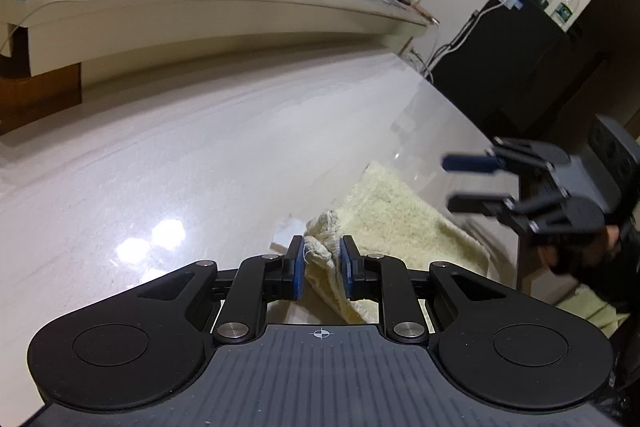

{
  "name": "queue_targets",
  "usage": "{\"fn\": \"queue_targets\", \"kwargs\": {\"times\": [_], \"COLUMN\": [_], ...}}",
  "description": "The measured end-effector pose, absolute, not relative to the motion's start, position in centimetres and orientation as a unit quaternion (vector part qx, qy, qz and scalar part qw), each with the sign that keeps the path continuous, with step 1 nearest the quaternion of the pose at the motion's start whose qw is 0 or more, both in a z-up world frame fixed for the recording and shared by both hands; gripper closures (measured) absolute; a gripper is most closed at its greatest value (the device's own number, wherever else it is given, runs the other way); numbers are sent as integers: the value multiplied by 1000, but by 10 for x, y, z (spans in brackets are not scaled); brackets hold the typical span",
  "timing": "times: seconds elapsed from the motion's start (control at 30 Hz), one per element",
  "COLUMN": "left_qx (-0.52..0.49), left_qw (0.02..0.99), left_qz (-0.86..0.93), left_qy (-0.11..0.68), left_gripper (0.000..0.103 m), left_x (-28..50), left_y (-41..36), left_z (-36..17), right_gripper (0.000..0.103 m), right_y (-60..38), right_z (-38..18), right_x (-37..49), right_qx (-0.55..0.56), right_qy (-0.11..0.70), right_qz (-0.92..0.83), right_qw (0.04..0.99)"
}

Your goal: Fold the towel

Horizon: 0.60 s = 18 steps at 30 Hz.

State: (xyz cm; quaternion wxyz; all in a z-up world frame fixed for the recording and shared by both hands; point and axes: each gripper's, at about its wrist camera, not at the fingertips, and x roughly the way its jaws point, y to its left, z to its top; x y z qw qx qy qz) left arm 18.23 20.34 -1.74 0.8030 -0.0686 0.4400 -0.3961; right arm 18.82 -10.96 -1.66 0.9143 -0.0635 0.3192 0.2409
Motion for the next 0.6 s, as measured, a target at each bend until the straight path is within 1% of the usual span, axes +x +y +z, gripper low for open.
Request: {"fn": "queue_targets", "kwargs": {"times": [0.03,0.07,0.13,0.2,0.3,0.4,0.43,0.5,0.53,0.6], "left_qx": [-68,-68,-67,-66,-67,-67,-66,-65,-57,-49], "left_qw": [802,801,800,798,798,797,796,795,798,801], "left_qz": [-399,-402,-407,-412,-411,-406,-405,-401,-390,-381], "left_qy": [439,438,436,434,436,443,446,450,455,459], "left_gripper": [82,79,79,79,79,74,71,58,46,45], "left_x": [182,182,182,182,183,185,185,186,187,187], "left_y": [202,202,200,198,196,195,195,195,195,197], "left_z": [-18,-18,-18,-19,-22,-21,-20,-20,-20,-21], "right_gripper": [48,47,46,42,41,39,38,37,35,34], "right_y": [-108,-101,-91,-79,-69,-78,-82,-90,-94,-94], "right_z": [-17,-18,-20,-24,-34,-39,-40,-42,-43,-46], "right_x": [194,199,204,206,209,207,205,202,200,195], "right_qx": [-69,-86,-103,-142,-195,-201,-199,-196,-195,-203], "right_qy": [319,318,315,307,307,310,312,314,316,309], "right_qz": [240,241,252,259,251,233,225,209,200,198], "right_qw": [914,913,909,905,897,900,902,905,907,908]}}
